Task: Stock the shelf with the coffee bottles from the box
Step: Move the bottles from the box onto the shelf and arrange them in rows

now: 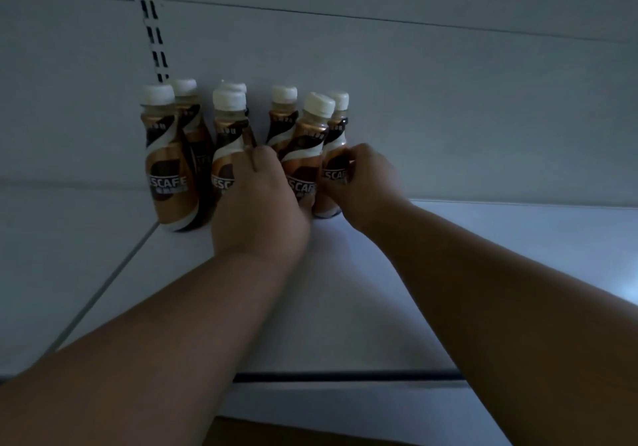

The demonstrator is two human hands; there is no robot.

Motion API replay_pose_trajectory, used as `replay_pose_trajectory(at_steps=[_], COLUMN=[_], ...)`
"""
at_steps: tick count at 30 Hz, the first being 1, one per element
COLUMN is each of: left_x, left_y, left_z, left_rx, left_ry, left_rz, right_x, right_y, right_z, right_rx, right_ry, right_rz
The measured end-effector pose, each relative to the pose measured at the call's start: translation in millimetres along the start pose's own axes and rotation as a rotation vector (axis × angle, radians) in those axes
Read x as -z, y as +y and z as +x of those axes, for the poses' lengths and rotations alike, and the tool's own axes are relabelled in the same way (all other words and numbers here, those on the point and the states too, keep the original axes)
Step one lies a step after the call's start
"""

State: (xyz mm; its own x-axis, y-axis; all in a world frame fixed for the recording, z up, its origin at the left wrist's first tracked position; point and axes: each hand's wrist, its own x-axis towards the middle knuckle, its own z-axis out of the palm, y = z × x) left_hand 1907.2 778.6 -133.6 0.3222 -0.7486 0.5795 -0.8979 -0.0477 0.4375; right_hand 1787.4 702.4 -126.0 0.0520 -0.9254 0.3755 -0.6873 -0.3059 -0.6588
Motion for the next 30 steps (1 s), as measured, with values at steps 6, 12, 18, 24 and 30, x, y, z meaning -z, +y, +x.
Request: replay_pose_trajectory(at_steps=[6,12,18,24,30], left_x=[1.4,3.7,2.9,41.3,88.7], left_y=[-3.4,-2.0,-1.7,0.0,-19.7], left_z=[-1.3,-4.3,-6.9,-42.6,-175.0], left_rx=[-0.068,0.032,0.033,-0.135,-0.295], left_ry=[0.054,0.018,0.011,-0.06,-0.341], left_rz=[0.091,0.077,0.039,-0.092,-0.218], right_x=[0.8,4.0,7.7,31.4,72.5], right_y=[-6.6,-14.1,-15.5,-13.8,2.5], right_z=[0.8,5.7,-6.7,-82.6,-238.1], right_rx=[-0.015,-0.072,-0.056,0.099,0.273], right_ry=[0.003,0.024,-0.005,0.014,-0.143], right_rz=[-0.016,-0.046,-0.091,-0.075,-0.017])
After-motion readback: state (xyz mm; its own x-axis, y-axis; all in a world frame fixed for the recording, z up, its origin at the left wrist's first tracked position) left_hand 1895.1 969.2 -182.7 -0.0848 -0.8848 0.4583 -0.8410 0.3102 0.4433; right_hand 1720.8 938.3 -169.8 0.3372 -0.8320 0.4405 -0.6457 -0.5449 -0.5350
